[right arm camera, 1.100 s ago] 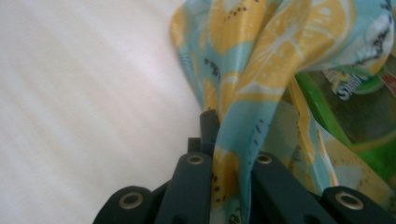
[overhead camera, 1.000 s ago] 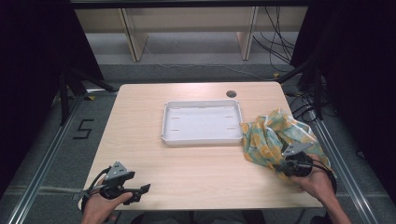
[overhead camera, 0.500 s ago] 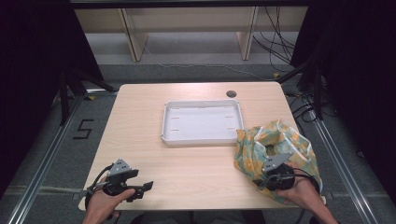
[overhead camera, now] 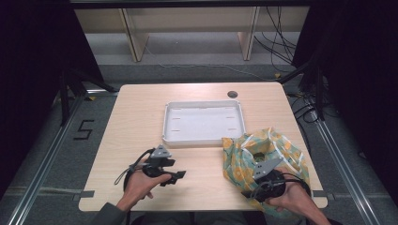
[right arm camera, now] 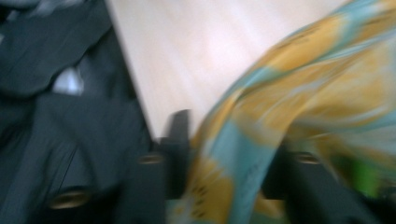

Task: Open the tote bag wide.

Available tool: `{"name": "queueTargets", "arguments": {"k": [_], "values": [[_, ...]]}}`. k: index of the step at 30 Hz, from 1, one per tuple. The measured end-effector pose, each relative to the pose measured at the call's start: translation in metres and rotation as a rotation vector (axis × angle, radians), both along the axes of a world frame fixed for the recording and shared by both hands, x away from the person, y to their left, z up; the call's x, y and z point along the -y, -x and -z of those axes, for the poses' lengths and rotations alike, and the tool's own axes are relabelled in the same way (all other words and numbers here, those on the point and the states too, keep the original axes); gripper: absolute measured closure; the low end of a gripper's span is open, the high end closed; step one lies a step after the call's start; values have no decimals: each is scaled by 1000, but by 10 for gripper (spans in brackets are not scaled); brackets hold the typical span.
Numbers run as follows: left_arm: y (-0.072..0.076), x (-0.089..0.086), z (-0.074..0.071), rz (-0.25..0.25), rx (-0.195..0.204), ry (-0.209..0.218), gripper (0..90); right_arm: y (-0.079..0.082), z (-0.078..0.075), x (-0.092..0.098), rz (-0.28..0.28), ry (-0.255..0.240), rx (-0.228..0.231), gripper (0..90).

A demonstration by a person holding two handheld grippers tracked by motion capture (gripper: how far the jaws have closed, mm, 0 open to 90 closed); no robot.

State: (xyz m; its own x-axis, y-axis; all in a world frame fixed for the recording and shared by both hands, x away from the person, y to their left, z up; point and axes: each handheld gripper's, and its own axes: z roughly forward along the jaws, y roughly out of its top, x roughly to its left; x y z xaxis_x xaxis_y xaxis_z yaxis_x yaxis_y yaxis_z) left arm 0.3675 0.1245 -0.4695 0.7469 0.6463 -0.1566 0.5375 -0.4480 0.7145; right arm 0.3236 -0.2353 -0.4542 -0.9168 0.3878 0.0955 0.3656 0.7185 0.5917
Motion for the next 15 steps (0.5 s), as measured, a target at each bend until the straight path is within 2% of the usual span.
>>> {"name": "queueTargets", "arguments": {"k": [1,2,3,4,5,6,7,8,9,11,12,13,15], "values": [[-6,10,1,17,-6,0,365,0,-4,3,43,-16,4,555],[-10,17,2,39,-9,3,368,-1,-9,7,58,-61,22,530],[-14,25,3,48,-11,6,372,-1,-17,11,87,-94,21,512],[-15,30,4,46,-20,10,374,-3,-23,15,94,-142,58,491],[-19,36,4,56,-23,11,376,-2,-28,18,111,-161,53,487],[-22,42,5,58,-26,30,378,-1,-34,21,131,-190,70,483],[-25,47,6,52,-36,41,379,-3,-39,26,143,-209,108,474],[-29,52,8,59,-44,38,381,-4,-43,30,168,-223,116,474],[-30,56,9,49,-52,50,383,-6,-45,35,218,-247,131,470],[-35,63,11,47,-61,61,384,-10,-46,44,272,-254,145,457],[-37,67,12,44,-62,64,387,-11,-46,48,308,-262,129,457],[-40,70,12,55,-60,49,390,-13,-46,53,340,-267,157,457],[-46,78,14,45,-68,68,398,-17,-43,60,402,-251,174,461]]}}
